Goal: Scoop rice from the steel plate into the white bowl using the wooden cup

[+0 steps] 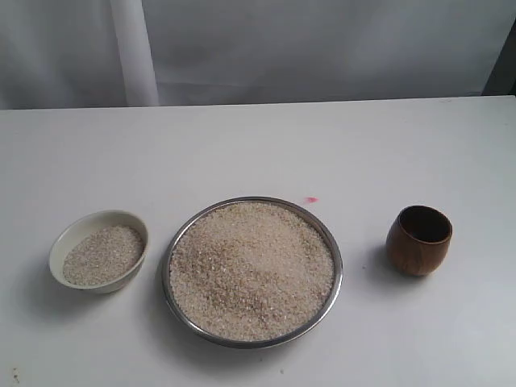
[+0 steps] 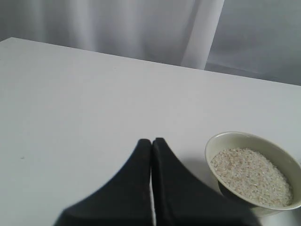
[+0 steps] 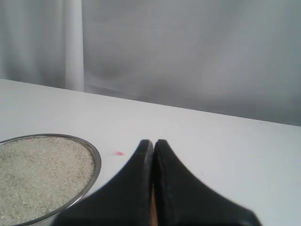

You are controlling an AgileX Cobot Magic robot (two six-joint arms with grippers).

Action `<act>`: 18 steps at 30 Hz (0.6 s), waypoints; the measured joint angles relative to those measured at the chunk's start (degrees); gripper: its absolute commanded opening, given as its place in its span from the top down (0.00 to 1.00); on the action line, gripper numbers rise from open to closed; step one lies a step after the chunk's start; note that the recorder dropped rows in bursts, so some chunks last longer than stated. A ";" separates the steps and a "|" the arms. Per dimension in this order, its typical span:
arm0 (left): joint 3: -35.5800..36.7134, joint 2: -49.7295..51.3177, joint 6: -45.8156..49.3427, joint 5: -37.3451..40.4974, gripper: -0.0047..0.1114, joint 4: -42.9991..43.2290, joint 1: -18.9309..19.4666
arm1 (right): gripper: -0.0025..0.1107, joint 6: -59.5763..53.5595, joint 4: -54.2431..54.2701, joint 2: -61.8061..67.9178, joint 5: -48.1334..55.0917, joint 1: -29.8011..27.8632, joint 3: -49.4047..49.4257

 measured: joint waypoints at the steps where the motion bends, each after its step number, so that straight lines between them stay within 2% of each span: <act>1: 0.00 0.00 0.00 0.00 0.96 0.00 0.00 | 0.98 0.00 0.00 0.00 0.00 0.00 0.00; 13: 0.00 0.00 0.00 0.00 0.96 0.00 0.00 | 0.98 0.00 0.00 0.00 -0.25 0.00 0.00; 18: 0.00 0.00 0.00 0.00 0.96 0.00 0.00 | 0.98 0.00 0.00 0.00 -7.64 0.00 0.09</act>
